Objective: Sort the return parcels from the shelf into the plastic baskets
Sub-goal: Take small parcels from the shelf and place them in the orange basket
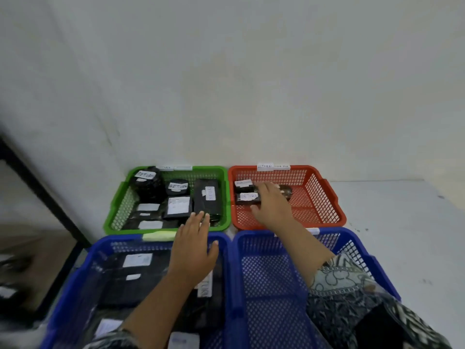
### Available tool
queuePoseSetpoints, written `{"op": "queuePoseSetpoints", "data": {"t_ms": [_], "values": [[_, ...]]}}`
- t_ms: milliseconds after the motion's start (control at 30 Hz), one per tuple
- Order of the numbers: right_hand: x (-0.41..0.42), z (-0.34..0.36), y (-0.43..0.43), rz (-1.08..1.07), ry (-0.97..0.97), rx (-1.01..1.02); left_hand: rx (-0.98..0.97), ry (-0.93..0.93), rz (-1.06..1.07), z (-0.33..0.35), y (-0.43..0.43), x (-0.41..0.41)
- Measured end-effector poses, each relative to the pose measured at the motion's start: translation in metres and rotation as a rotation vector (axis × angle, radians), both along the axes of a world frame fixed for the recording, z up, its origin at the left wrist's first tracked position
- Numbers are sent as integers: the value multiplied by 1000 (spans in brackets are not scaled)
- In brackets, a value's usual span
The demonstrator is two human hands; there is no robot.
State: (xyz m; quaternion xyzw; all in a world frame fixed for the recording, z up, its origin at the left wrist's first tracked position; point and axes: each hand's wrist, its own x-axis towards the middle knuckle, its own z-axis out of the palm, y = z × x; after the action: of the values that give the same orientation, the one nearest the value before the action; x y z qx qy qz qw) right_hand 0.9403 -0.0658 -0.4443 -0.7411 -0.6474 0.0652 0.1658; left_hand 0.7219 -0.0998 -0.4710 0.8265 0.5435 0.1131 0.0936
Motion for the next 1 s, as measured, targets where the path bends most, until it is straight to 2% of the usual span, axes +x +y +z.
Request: {"op": "queuePoseSetpoints", "data": {"t_ms": [167,433,600,767,1000], "values": [[-112,28,-48,104,-3,71,113,-77,75,19,-56,-99],[-300,58,-104,298,35,168,157,-60,156,30,-131,-250],[-408,76,-123,466,47,205,225,-26,303,44,-163,-341],[-503,94,-120,631,37,196,263,-35,490,50,-169,-429],[-616,103,-78,735,112,207,337,-23,525,61,-126,-529]]}}
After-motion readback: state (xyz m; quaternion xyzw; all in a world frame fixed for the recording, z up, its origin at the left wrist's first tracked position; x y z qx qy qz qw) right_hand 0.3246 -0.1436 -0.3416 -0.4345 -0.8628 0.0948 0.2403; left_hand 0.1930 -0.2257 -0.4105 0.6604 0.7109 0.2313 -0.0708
